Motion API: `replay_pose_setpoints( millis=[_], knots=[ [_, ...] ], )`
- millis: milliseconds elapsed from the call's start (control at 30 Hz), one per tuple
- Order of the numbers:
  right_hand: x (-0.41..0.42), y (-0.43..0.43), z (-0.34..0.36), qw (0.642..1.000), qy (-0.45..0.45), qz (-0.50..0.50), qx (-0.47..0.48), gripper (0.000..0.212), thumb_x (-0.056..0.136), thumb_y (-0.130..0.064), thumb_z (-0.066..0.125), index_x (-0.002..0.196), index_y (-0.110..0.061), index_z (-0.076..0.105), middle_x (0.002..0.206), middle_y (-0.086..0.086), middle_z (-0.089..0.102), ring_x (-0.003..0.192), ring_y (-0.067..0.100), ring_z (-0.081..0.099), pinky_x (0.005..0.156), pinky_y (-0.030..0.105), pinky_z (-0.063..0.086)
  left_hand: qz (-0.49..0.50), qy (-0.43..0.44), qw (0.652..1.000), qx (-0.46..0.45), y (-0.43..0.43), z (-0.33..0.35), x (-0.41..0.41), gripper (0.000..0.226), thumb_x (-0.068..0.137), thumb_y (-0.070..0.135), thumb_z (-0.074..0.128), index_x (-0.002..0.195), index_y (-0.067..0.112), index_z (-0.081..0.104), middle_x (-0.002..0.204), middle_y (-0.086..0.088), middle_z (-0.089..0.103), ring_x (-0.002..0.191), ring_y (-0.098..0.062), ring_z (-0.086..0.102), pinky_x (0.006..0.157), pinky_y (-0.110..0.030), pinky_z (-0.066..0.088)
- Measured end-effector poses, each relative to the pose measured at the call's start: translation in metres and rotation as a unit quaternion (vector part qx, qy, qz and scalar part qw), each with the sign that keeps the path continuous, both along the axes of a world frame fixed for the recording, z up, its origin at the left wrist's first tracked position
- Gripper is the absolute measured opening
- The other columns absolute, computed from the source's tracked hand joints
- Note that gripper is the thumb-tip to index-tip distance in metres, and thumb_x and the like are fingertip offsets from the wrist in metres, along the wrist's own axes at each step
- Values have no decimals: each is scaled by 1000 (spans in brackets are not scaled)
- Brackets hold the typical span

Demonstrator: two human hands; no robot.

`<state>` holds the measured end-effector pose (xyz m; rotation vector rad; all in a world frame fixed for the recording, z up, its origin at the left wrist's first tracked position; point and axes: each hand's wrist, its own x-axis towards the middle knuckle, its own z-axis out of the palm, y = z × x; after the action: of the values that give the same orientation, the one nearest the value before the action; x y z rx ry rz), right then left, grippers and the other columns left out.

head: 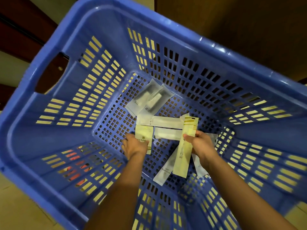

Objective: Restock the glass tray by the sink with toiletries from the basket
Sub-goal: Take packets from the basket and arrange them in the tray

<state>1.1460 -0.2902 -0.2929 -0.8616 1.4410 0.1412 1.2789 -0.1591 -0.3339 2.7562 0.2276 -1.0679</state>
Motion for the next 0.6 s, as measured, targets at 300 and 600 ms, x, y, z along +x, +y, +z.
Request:
replay_pose_setpoints(
  millis=[300,600],
  knots=[
    [6,8,11,1000,12,18,1,8,91,-8,58,93,-14,62,102,8,64,99,30,61,93,49,49,21,90,995,-45,-1,19,-8,48,87,18,65,129,3,46,126,-17,57,113,-36,55,89,-43,47],
    [13,11,102,999,-46,23,-9,24,96,-10,51,118,-5,56,106,10,61,92,26,60,78,39,50,249,183,916,-257,5,105,-14,24,85,13,67,108,6,63,113,-12,66,104,-32,61,96,-48,48]
  ],
)
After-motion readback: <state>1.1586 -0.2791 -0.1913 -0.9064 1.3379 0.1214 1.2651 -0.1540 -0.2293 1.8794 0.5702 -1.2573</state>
